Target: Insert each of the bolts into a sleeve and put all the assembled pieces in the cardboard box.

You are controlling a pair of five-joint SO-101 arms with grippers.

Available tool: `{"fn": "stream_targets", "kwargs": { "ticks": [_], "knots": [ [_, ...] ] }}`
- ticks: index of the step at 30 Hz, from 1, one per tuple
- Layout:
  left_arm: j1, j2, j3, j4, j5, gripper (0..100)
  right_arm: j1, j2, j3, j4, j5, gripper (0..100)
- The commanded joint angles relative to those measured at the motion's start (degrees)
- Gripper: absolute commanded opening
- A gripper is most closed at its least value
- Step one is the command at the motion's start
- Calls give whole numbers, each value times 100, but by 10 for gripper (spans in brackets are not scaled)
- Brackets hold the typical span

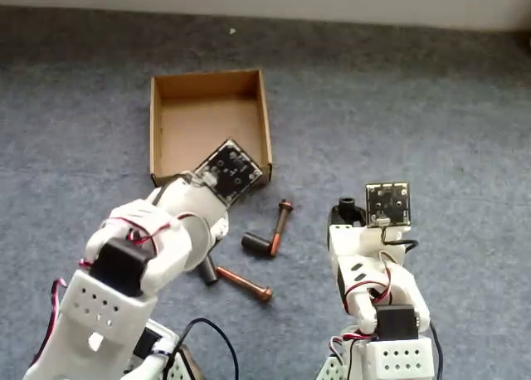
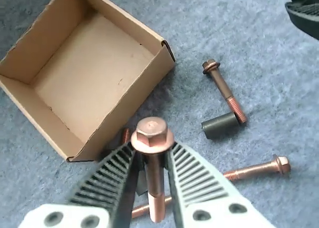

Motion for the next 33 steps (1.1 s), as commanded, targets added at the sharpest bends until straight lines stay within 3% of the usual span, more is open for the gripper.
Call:
{"fn": "stream_targets", "kwargs": {
  "ticks": [1, 9, 17, 26, 33],
  "knots": [
    [57, -769, 514, -519, 589, 6, 22, -110, -66, -101, 0, 5],
    [57, -2026, 1314, -1020, 1187, 6, -479, -110, -66, -101, -35, 5],
    [75, -3143, 1903, -1046, 1204, 6, -919, -119, -75, -101, -97, 5],
    [75, -4488, 2299, -1055, 1503, 6, -980, -119, -127, 75, -941, 5],
    [75, -4593, 2325, -1864, 1512, 6, -1569, -119, -514, 40, -941, 5]
  ]
}}
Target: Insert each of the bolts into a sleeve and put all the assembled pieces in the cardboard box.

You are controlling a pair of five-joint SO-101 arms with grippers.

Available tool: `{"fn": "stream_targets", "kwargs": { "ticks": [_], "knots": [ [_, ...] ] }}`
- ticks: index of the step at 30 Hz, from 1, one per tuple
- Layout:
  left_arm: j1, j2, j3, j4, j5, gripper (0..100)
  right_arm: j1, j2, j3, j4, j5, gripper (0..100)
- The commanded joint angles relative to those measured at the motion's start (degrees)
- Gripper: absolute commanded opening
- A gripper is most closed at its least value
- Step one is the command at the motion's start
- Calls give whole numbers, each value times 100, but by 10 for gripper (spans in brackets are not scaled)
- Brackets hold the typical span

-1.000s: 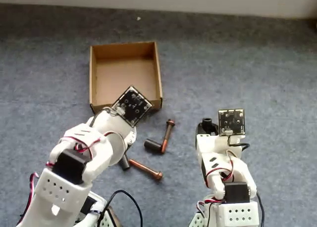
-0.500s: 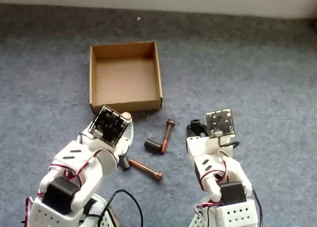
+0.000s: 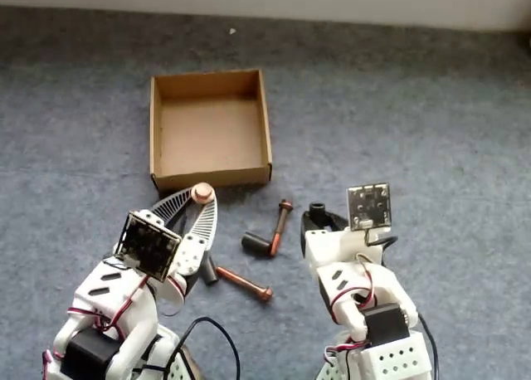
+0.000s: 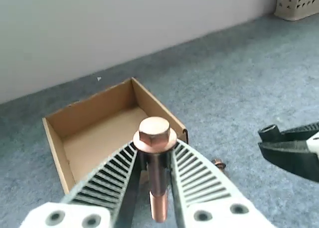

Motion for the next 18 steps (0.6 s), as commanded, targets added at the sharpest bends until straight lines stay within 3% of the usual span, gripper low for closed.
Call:
{"fn": "stream_targets", "kwargs": {
  "ticks": [1, 9, 14, 18],
  "knots": [
    [84, -48, -75, -712, 88, 6, -356, -110, -567, -127, -26, 5],
    [92, -48, -75, -1679, 105, 6, -954, -110, -444, -1789, 62, 5],
    [92, -57, -92, -2040, 492, 6, -1604, -110, 215, -3037, 1099, 5],
    [92, -57, -127, -2092, 747, 6, -1833, -110, 1015, -4409, 1371, 5]
  ]
}}
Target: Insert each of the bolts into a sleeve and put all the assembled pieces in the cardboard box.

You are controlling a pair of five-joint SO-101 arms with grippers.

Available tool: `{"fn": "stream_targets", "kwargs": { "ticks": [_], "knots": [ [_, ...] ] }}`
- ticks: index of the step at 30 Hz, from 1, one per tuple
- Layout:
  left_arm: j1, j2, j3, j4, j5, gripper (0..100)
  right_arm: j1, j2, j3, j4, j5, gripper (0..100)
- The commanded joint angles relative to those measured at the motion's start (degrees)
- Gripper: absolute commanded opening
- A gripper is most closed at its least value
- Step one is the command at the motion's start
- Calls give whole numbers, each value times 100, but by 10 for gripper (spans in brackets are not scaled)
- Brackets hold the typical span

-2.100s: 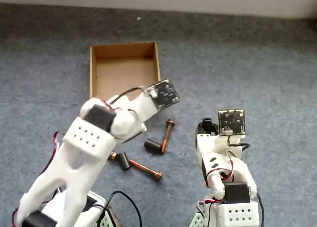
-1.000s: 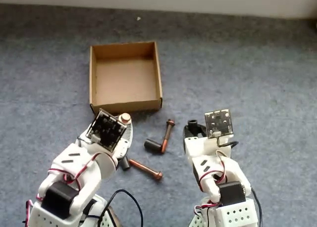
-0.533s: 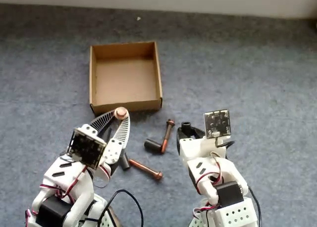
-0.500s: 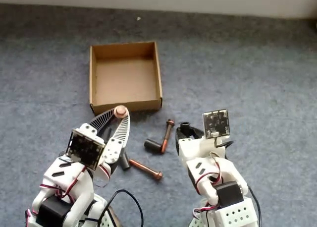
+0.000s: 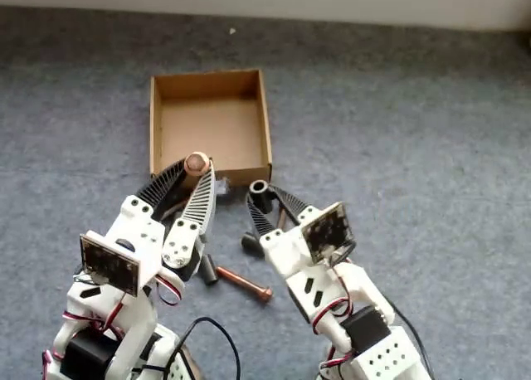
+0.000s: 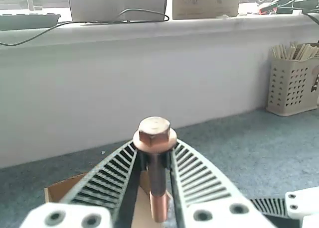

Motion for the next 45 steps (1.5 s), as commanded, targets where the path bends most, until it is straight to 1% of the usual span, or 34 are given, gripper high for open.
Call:
{"fn": "stream_targets", "kwargs": {
  "ticks": [1, 4, 7, 14, 27, 31, 37, 45],
  "knots": [
    [92, -57, -127, -193, 396, 6, -233, -101, 470, -1270, 220, 5],
    [92, -57, -127, -185, 510, 6, -330, -57, 980, -1868, 229, 5],
    [92, -57, -101, -185, 668, 6, -330, -92, 1182, -1903, 229, 5],
    [514, -57, -145, -193, 703, 6, -426, -57, 1191, -1842, 229, 5],
    [532, -57, -602, -211, 730, 6, -708, -84, 1191, -1446, 264, 5],
    [532, -57, -919, -185, 730, 6, -708, -92, 1191, -1332, 668, 5],
    [910, -48, -760, -193, 695, 6, -708, -92, 1191, -1358, 703, 5],
    [892, -22, -470, -211, 607, 6, -708, -101, 1182, -1367, 712, 5]
  ]
}}
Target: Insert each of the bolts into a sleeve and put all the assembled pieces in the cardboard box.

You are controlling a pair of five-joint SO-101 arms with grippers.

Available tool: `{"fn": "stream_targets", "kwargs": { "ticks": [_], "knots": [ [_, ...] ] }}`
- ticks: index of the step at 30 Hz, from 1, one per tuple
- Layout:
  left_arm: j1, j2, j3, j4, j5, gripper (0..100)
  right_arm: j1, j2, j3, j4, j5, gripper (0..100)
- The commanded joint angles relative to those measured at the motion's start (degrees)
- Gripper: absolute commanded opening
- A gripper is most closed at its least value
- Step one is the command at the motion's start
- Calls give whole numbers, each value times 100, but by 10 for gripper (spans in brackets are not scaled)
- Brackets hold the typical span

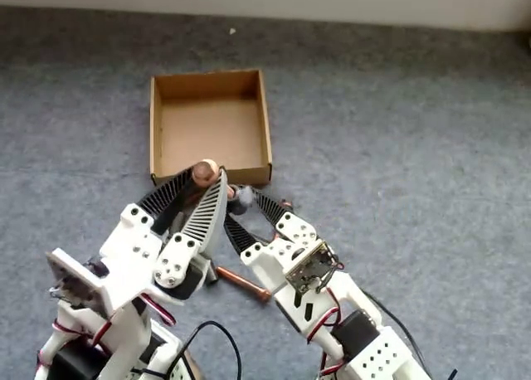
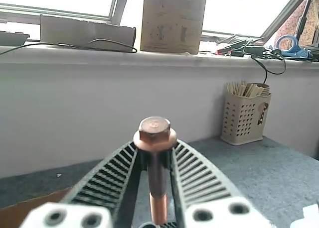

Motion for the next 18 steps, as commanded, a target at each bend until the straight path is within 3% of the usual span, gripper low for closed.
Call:
{"fn": "stream_targets", "kwargs": {
  "ticks": [1, 10, 18],
  "knots": [
    [66, -13, 180, -167, -105, 6, -40, -110, 875, -31, 62, 5],
    [66, -31, 444, -167, -176, 6, -13, -479, 875, -198, 53, 5],
    [66, -40, 549, -255, -176, 6, -48, -1209, 875, 673, 53, 5]
  ]
}}
